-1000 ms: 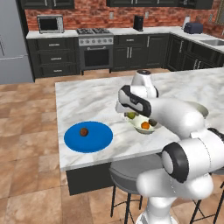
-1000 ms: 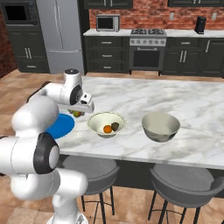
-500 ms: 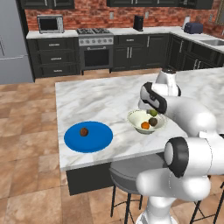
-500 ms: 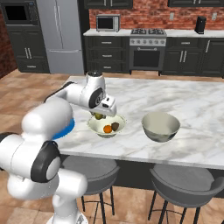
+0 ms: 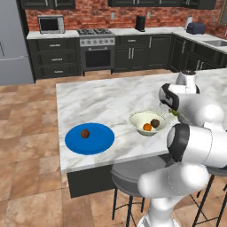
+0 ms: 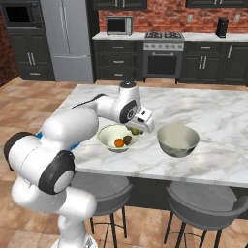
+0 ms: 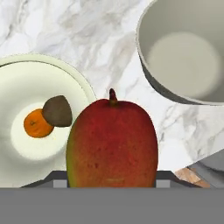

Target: Take the fruits from the plate on the dining counter and place two fruits in each bowl.

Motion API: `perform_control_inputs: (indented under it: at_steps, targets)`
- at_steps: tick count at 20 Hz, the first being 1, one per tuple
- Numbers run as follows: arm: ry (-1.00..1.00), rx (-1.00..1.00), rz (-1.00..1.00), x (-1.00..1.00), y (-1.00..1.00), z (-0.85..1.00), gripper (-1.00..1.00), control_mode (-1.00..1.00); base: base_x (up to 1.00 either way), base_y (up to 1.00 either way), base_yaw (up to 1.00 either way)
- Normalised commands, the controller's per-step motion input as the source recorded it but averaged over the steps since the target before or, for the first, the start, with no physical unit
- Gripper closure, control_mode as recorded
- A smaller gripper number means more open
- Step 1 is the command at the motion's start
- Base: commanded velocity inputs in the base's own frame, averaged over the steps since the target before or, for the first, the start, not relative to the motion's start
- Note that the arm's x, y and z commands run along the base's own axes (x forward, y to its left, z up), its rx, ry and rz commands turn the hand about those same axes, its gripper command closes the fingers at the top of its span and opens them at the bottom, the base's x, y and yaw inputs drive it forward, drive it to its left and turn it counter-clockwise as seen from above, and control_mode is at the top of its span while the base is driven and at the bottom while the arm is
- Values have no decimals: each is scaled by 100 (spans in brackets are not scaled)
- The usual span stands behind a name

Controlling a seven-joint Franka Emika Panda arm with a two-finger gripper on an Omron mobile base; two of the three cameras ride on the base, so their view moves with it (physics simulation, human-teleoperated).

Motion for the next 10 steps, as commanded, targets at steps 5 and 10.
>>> perform_control_inputs:
  at_steps: [5,10]
  targets:
    - [0,-5,-19,6,-97,0,100,-100,0,0,0]
    - [0,0,-9,10,-66,-7,100,-100,0,0,0]
